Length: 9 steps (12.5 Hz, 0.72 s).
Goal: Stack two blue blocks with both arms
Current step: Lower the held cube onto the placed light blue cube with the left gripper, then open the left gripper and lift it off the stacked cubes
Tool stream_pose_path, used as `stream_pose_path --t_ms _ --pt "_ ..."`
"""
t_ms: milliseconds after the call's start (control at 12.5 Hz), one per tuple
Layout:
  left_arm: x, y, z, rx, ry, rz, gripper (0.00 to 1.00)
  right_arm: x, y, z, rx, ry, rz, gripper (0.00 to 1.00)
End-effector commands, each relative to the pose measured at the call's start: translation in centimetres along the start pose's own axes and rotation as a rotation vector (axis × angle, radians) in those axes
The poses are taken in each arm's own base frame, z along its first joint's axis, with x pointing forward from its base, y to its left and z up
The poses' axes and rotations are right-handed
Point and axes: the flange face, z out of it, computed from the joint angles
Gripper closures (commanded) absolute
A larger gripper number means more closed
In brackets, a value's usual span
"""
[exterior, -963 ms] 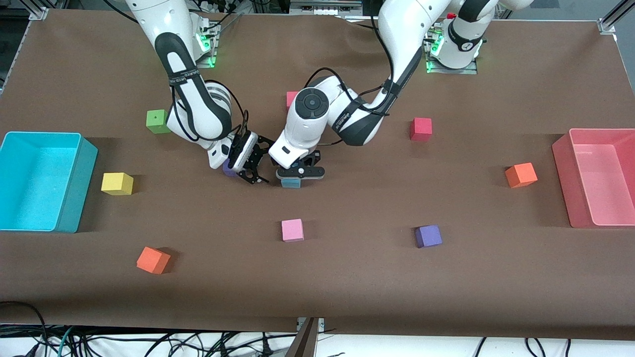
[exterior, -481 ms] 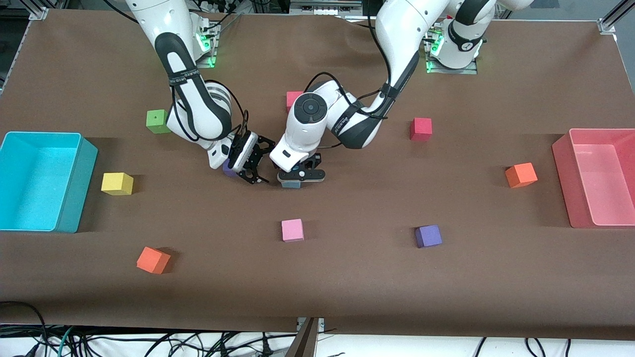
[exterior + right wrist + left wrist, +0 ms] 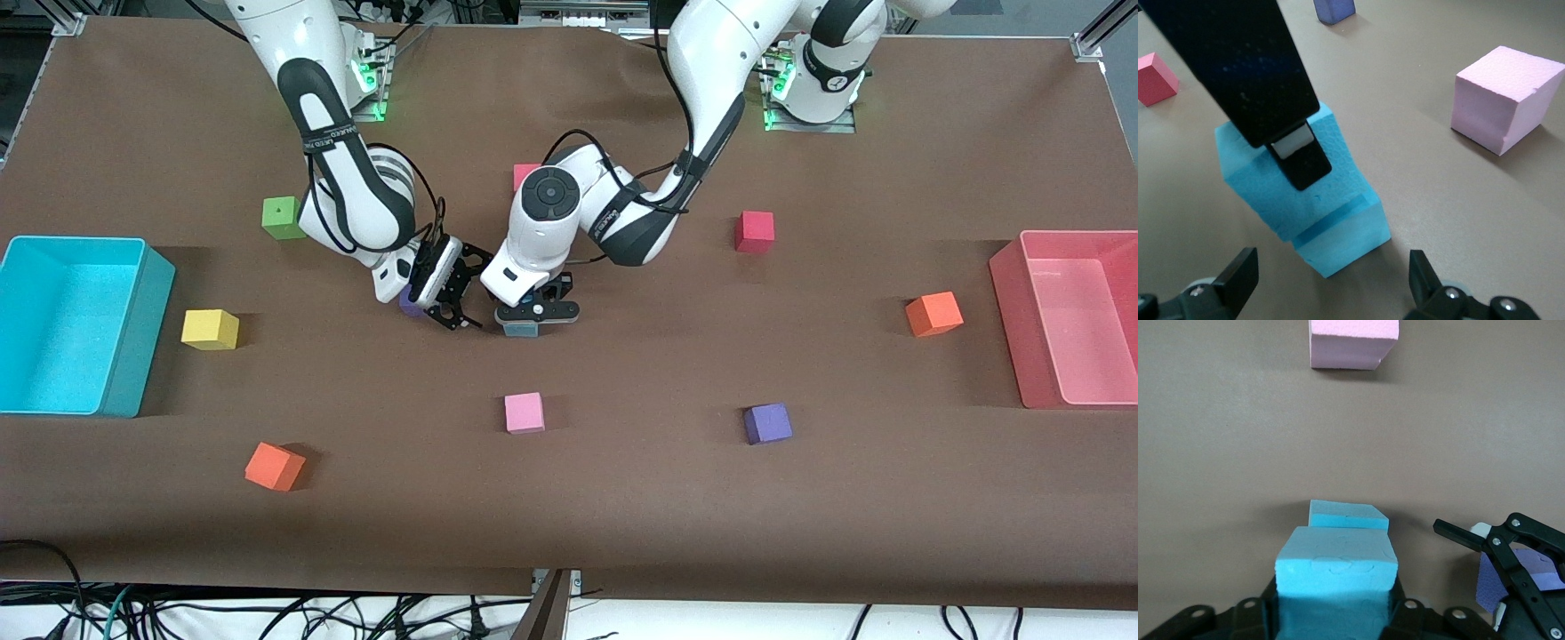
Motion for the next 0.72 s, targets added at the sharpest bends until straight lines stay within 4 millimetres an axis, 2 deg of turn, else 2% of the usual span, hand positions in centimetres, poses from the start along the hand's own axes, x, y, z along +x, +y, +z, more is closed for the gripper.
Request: stream_pose_path --t_ms 0,241,401,481,642 --pt "0.0 0.7 0.2 -0.009 0.002 -0.012 0.0 0.0 -0.2 0.3 -0.01 0.004 -0.006 0.0" --pt "0.5 0.3 0.1 -0.003 0.012 -0.006 0.0 0.0 -0.1 0.3 -0.012 0.004 -0.003 0.0" --pt "1.0 0.0 -0.8 -0.003 0.017 -0.019 0.0 0.4 0.0 0.0 -0.013 0.013 -0.002 0.0" --pt "1.6 -0.2 -2.3 -0.012 0.027 -0.026 0.0 0.2 0.0 -0.3 -0.013 0.014 0.003 0.0" --pt "4.0 -1.6 -5.7 -0.047 0.042 -0.076 0.0 0.8 0.0 -1.2 -0.015 0.031 0.023 0.0"
